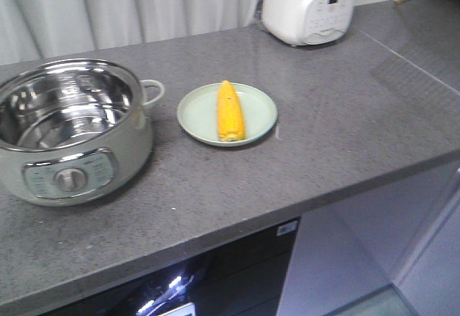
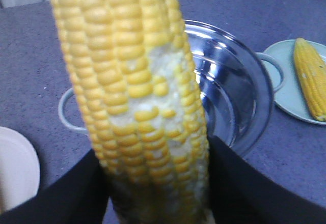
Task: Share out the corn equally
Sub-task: 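Drive the base away to the counter with two empty plates, holding both cobs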
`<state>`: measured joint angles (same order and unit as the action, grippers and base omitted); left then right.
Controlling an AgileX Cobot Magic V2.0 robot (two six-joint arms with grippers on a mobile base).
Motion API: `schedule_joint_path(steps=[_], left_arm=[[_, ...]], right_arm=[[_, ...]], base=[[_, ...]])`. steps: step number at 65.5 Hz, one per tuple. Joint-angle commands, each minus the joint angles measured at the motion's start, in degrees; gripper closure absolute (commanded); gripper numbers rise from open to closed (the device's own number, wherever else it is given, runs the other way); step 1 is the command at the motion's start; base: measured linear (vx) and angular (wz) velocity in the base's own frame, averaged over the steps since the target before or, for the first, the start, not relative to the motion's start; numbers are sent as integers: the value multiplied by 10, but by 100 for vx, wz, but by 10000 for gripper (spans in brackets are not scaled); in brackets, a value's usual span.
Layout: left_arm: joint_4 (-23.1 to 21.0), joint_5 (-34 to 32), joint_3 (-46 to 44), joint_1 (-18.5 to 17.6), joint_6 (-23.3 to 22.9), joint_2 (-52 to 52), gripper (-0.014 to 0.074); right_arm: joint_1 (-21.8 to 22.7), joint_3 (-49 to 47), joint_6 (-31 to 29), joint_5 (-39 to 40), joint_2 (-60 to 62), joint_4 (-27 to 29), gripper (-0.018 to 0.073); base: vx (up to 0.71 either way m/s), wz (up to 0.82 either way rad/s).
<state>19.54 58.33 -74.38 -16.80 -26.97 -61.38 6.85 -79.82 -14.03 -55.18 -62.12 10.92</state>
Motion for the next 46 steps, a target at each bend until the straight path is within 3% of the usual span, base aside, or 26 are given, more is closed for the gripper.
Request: schedule_joint_path(steps=[1, 46], left_arm=[[12, -33, -11, 1, -6, 8, 489], [12, -33, -11, 1, -6, 8, 489]], right_arm=[[3, -13, -4, 43, 8, 4, 424], [3, -13, -4, 44, 8, 4, 424]], base=[[-8, -36], [-9, -43]])
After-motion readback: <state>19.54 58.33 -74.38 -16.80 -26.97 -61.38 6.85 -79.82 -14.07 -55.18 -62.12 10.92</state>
